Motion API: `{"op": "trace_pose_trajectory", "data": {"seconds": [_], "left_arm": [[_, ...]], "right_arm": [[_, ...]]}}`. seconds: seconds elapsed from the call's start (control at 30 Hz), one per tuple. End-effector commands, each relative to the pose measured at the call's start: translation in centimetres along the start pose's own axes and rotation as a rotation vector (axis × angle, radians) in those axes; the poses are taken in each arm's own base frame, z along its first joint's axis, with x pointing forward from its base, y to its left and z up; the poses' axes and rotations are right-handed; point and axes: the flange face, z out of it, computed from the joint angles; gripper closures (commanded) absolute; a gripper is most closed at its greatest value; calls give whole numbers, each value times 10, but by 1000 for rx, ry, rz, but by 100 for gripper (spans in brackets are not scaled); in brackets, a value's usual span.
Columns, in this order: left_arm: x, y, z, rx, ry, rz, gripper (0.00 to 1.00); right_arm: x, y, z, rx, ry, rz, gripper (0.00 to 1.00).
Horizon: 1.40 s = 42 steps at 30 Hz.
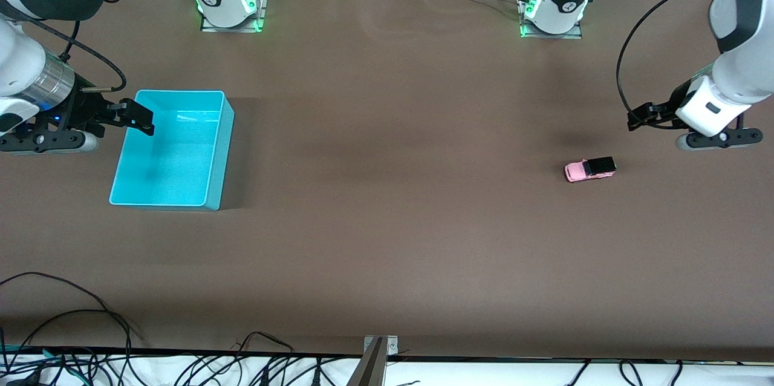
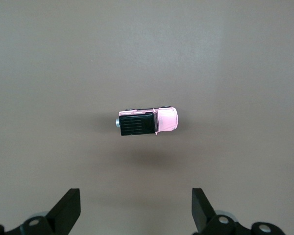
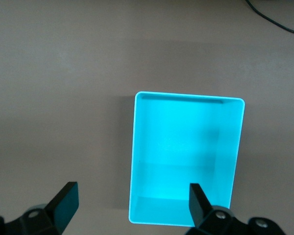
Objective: Wind and store pink jeep toy
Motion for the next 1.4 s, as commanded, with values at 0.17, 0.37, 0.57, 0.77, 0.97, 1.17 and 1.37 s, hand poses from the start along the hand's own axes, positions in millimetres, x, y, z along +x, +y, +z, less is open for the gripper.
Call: {"op": "trace_pose_trajectory", "data": {"seconds": [0.17, 0.37, 0.57, 0.77, 0.97, 1.17, 1.37], "left_arm": [[3, -6, 46, 13, -22, 4, 0], [15, -14, 86, 9, -37, -4, 0], [21, -14, 116, 3, -21, -3, 0], [14, -12, 138, 0, -6, 4, 0], [13, -11, 158, -2, -10, 118, 0], [17, -9, 175, -11, -10, 413, 0], [17, -10, 181, -11, -19, 541, 0]], "right_arm": [[-1, 1, -2, 5, 6, -1, 0], [-1, 2, -2, 7, 8, 1, 0], [-1, 4, -1, 10, 6, 6, 0], [-1, 4, -1, 10, 6, 6, 0], [-1, 4, -1, 10, 6, 6, 0], [-1, 6, -1, 11, 6, 9, 0], [0, 6, 0, 10, 5, 9, 0]]}}
